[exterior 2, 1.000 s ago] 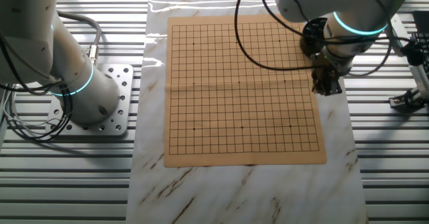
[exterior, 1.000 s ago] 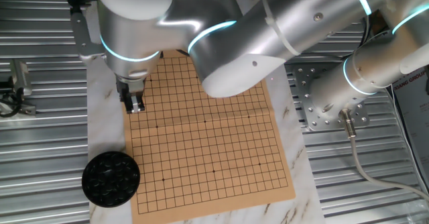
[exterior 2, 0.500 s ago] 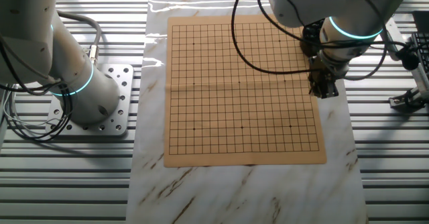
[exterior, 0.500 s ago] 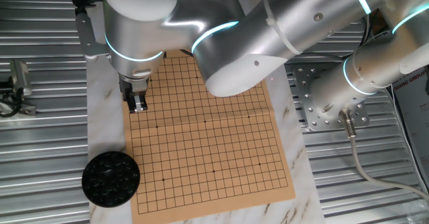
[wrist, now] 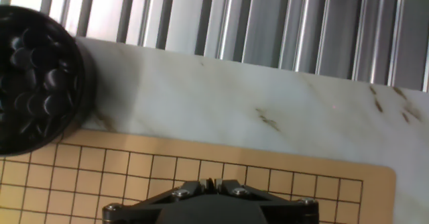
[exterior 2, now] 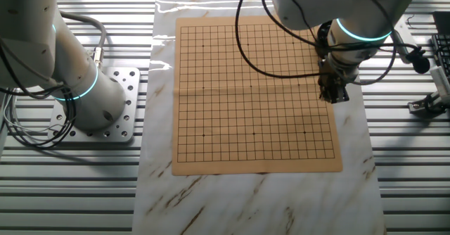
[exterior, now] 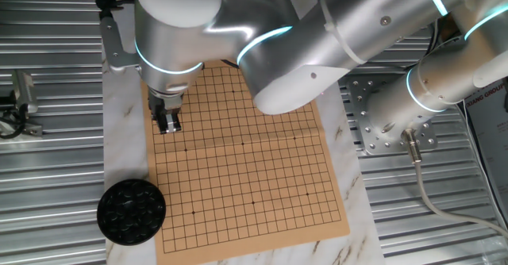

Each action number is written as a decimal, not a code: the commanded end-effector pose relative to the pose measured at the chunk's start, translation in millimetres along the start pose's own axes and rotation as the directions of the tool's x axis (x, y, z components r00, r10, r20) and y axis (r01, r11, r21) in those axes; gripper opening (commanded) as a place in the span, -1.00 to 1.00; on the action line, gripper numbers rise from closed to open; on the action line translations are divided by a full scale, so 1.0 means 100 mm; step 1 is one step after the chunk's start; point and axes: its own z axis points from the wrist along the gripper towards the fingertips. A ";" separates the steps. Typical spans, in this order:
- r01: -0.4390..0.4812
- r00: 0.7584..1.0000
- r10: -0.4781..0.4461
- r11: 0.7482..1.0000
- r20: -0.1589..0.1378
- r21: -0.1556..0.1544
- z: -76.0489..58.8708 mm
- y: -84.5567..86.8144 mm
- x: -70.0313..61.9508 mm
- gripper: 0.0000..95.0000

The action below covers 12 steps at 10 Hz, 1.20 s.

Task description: Play the first move as black on the 3-4 point in the upper right corner of the Go board

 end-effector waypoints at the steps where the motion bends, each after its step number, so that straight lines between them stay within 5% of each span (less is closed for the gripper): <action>1: -0.001 1.000 0.001 1.000 -0.002 0.002 0.00 -0.01 -0.01 -1.00; 6: 0.037 0.999 -0.037 0.999 -0.013 -0.004 0.00 -0.01 -0.01 -1.00; 9: -0.037 0.999 0.037 0.999 -0.032 -0.003 0.00 -0.01 -0.01 -1.00; 12: -0.094 0.994 0.096 0.995 -0.055 0.042 0.00 -0.01 -0.01 -1.00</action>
